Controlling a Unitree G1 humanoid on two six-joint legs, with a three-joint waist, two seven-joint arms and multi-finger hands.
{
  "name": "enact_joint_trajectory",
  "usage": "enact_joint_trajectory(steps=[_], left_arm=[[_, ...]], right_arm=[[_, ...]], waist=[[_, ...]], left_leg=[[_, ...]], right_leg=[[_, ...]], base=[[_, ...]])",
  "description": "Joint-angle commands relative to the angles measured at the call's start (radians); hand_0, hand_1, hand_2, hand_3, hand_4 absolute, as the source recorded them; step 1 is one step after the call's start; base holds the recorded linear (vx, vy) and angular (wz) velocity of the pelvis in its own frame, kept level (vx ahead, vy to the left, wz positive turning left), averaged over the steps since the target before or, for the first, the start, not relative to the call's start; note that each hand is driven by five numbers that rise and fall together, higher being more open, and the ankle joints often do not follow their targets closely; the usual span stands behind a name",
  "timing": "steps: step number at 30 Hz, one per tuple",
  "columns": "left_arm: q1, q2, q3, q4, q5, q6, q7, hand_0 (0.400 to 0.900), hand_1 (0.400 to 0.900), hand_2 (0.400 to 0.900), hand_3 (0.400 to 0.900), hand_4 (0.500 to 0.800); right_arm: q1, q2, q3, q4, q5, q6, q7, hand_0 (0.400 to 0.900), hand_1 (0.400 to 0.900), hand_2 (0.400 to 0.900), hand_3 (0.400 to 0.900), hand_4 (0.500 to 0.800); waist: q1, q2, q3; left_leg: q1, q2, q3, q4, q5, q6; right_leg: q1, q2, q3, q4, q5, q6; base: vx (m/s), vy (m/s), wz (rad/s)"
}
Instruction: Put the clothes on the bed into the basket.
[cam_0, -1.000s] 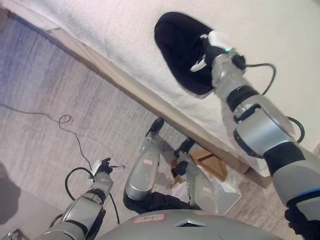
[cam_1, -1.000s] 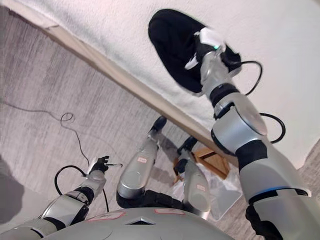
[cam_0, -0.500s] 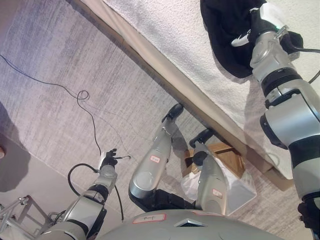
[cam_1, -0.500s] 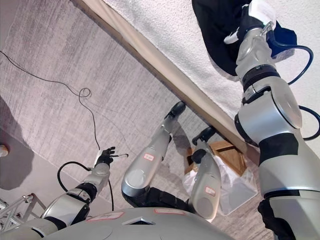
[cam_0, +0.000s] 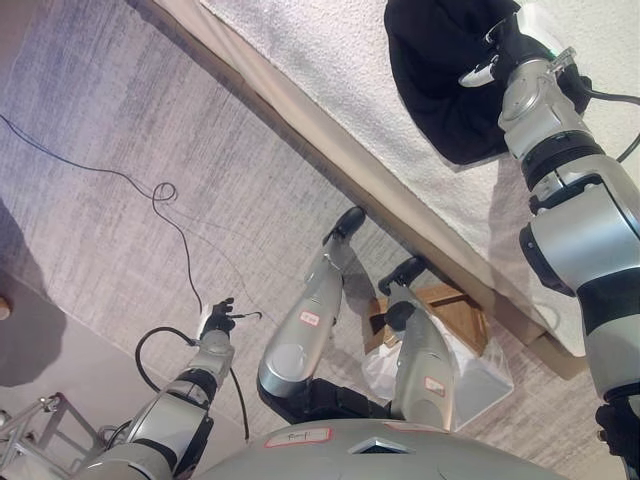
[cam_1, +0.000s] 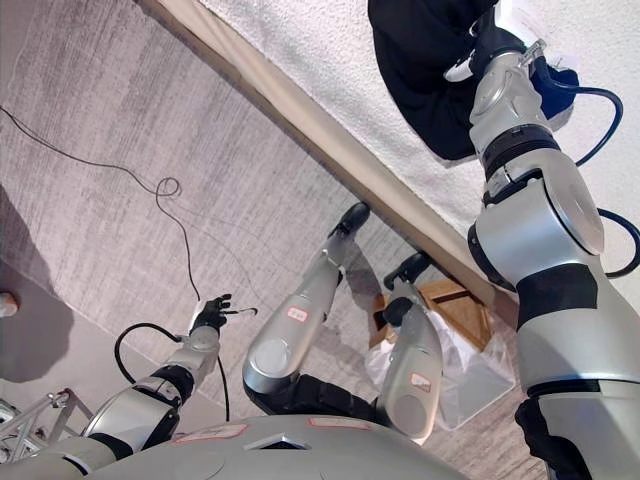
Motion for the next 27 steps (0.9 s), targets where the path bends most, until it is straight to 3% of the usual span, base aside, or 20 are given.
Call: enact_joint_trajectory(steps=[1,9,10,20,27], left_arm=[[0.063,0.073,0.03,0.099,-0.029,0.02,0.014,0.9,0.9,0.9,0.9,0.8],[0.08,0.068,0.067,0.128,-0.004,0.026,0.01,0.9,0.9,0.9,0.9,0.8],[0.085,0.063,0.079,0.137,0.005,0.028,0.009,0.9,0.9,0.9,0.9,0.8],[0.123,0.053,0.16,0.191,0.04,0.05,-0.01,0.9,0.9,0.9,0.9,0.8],[0.156,0.048,0.208,0.218,0.09,0.071,-0.029,0.9,0.9,0.9,0.9,0.8]], right_arm=[[-0.033,-0.032,-0.006,-0.031,0.018,-0.029,-0.033,0.4,0.4,0.4,0.4,0.5],[0.053,-0.04,-0.055,-0.075,0.027,-0.039,-0.053,0.4,0.4,0.4,0.4,0.5],[0.083,-0.056,-0.07,-0.092,0.026,-0.043,-0.058,0.4,0.4,0.4,0.4,0.5],[0.243,-0.174,-0.148,-0.195,0.023,-0.059,-0.027,0.4,0.4,0.4,0.4,0.5],[0.404,-0.27,-0.222,-0.344,0.002,-0.06,-0.005,0.4,0.4,0.4,0.4,0.5]], waist=[[-0.022,0.003,0.044],[-0.076,-0.038,-0.017],[-0.1,-0.051,-0.04],[-0.253,-0.126,-0.174],[-0.342,-0.131,-0.268]], left_leg=[[0.06,0.003,0.041,-0.063,0.021,0.042],[0.148,0.021,0.092,-0.092,-0.003,0.04],[0.166,0.025,0.116,-0.1,0.012,0.046],[0.352,0.051,0.282,-0.131,-0.064,0.08],[0.469,0.069,0.394,-0.199,-0.082,0.087]], right_leg=[[0.099,-0.033,0.06,0.044,-0.073,0.049],[0.187,-0.021,0.089,-0.05,-0.023,0.063],[0.208,-0.019,0.098,-0.094,0.025,0.065],[0.311,-0.005,0.25,-0.193,0.076,0.094],[0.348,0.005,0.348,-0.243,0.11,0.113]], base=[[-0.01,0.002,-0.1],[0.01,0.043,-0.3],[-0.04,0.148,-0.68],[0.05,0.075,-0.68],[0.06,0.041,-0.6]])
